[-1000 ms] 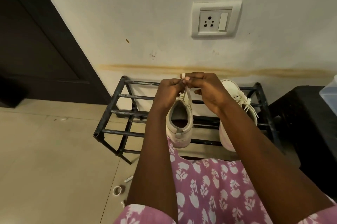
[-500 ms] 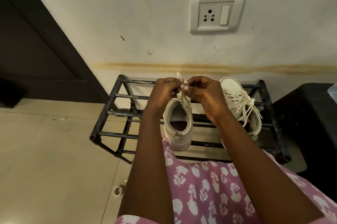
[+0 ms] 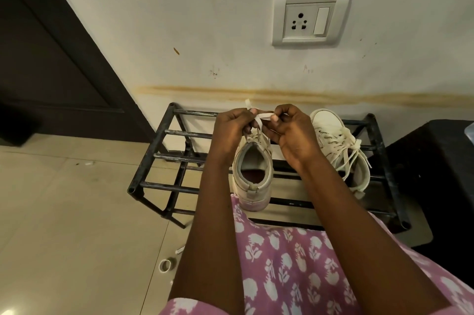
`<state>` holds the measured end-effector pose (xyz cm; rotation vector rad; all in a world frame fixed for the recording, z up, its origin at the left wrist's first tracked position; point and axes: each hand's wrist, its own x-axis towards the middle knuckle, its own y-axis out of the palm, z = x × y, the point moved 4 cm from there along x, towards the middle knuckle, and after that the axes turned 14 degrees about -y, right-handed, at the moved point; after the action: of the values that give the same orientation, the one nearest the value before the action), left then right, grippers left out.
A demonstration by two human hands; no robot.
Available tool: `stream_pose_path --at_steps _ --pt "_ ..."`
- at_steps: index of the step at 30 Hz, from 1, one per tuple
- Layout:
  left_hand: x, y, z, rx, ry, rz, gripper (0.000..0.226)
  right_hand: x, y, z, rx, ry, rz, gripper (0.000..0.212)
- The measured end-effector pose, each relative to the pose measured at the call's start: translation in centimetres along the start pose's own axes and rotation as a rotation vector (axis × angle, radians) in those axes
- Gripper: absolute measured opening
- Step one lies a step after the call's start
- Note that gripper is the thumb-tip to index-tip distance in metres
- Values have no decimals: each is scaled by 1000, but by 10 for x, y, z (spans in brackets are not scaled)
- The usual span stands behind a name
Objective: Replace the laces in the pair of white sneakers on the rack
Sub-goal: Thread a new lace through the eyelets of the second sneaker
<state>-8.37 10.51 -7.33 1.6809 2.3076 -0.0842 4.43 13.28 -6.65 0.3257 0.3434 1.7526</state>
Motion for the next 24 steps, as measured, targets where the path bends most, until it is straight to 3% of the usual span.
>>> stream_pose_path --at_steps 9,12,14,18,24 --pt "-5 1 -6 -9 61 21 19 -2 6 -6 158 13 10 34" --pt "-5 -2 -7 11 47 5 30 0 4 0 135 2 82 28" --pt "-5 -3 -8 33 41 7 38 1 6 8 -68 -80 180 21" --pt "-5 -6 -9 97 32 7 44 3 15 22 -725 -345 300 15" --pt "-4 -13 -5 294 20 -37 49 3 25 25 -1033 -491 262 4"
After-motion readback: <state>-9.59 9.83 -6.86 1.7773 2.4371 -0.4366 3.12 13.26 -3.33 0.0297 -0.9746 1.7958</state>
